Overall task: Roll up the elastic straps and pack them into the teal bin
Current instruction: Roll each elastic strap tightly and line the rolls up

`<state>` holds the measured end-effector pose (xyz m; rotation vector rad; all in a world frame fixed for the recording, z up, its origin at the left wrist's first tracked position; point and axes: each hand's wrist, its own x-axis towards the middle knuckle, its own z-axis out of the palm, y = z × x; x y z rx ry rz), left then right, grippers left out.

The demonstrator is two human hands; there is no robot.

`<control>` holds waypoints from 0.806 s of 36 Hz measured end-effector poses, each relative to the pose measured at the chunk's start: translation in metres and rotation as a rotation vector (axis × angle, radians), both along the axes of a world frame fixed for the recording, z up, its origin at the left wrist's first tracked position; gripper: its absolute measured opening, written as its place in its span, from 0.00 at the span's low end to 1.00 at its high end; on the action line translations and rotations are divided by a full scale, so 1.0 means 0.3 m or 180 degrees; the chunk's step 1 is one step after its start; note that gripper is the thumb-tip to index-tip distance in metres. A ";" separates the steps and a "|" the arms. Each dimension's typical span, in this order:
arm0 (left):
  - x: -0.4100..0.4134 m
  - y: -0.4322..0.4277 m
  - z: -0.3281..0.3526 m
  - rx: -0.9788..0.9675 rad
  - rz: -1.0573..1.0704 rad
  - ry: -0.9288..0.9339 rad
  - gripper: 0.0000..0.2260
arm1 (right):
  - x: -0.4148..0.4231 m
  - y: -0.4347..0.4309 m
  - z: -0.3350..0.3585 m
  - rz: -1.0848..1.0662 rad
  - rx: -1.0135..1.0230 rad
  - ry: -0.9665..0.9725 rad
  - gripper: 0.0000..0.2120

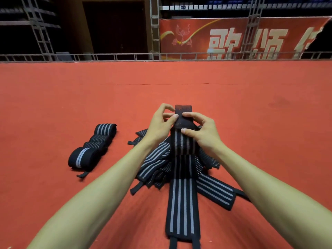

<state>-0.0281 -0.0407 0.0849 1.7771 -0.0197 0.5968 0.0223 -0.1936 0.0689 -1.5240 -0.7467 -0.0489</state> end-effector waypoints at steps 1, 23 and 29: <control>0.011 -0.002 -0.005 -0.0054 -0.0034 -0.0016 0.07 | 0.008 -0.001 -0.008 -0.0015 -0.0024 0.0005 0.23; 0.197 0.057 -0.072 -0.0072 -0.0041 -0.0178 0.09 | 0.230 0.042 -0.031 -0.0206 0.0103 0.0041 0.11; 0.209 0.056 -0.135 -0.0232 0.0017 -0.0103 0.06 | 0.246 0.059 -0.075 -0.0346 -0.0002 -0.0270 0.14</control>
